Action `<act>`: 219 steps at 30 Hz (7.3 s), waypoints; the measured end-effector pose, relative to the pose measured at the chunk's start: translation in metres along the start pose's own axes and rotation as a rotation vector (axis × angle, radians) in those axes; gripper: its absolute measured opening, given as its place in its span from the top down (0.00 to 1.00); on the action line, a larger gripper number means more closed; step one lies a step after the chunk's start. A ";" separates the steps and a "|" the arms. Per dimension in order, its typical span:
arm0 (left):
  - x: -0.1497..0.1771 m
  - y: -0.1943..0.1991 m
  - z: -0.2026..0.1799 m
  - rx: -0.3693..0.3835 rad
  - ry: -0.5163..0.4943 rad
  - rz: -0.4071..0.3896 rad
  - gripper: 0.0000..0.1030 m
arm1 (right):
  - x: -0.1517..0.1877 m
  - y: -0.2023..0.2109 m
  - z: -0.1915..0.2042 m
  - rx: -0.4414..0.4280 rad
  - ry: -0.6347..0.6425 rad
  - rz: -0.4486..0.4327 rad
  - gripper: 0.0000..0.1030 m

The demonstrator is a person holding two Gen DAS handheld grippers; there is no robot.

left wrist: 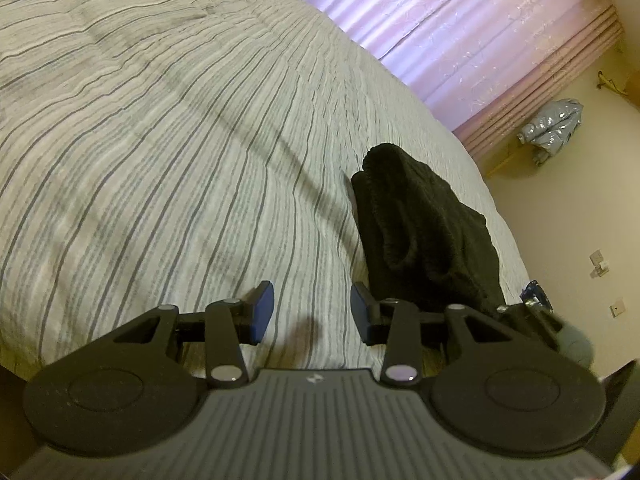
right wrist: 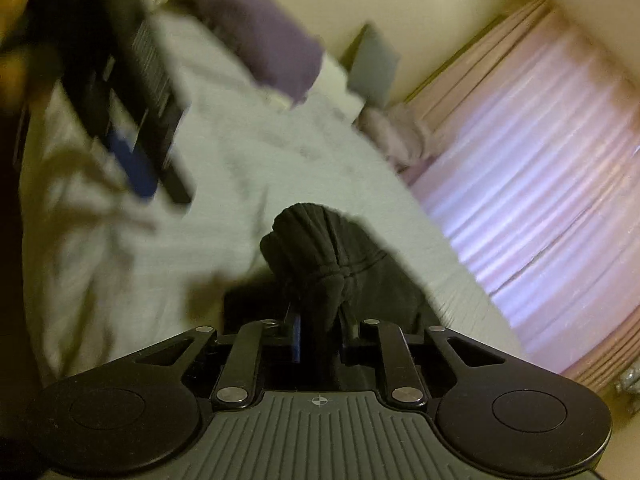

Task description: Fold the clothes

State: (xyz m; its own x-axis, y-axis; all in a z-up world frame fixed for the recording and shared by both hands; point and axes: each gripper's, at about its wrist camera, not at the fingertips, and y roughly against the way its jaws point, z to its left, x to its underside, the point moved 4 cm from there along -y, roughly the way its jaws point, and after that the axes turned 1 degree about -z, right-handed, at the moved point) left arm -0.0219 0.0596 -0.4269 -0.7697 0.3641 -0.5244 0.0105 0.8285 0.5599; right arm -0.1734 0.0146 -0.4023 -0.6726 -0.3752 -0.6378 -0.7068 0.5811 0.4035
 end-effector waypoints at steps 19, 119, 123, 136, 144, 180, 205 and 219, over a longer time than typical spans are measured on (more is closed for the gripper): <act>-0.011 0.017 -0.058 0.052 -0.150 -0.074 0.87 | 0.023 0.053 -0.049 0.016 -0.426 0.055 0.48; -0.143 -0.047 -0.194 -0.185 -0.463 0.282 0.78 | 0.105 0.089 -0.228 0.107 -1.596 0.596 0.68; -0.155 -0.070 -0.240 -0.143 -0.567 0.363 0.77 | 0.111 0.104 -0.245 0.182 -1.747 0.619 0.68; -0.152 -0.224 -0.298 0.190 -0.913 0.731 0.69 | 0.156 0.158 -0.188 0.749 -2.474 0.464 0.21; -0.133 -0.291 -0.300 0.284 -0.980 0.855 0.64 | 0.157 0.116 -0.149 0.868 -2.617 0.329 0.22; -0.122 -0.402 -0.291 0.383 -0.586 1.007 0.65 | 0.190 0.092 -0.147 0.913 -2.594 0.211 0.41; -0.099 -0.430 -0.295 0.465 -0.590 1.013 0.84 | 0.204 0.081 -0.141 0.914 -2.637 0.234 0.73; -0.129 -0.373 -0.267 0.449 -0.805 0.925 0.60 | 0.165 0.089 -0.133 0.973 -2.382 0.283 0.40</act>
State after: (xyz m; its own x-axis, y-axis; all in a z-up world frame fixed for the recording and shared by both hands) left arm -0.0972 -0.4099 -0.3971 0.2316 0.8933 -0.3853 0.6586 0.1476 0.7379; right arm -0.3768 -0.0915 -0.3845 0.9308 0.2867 -0.2266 -0.0344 0.6860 0.7268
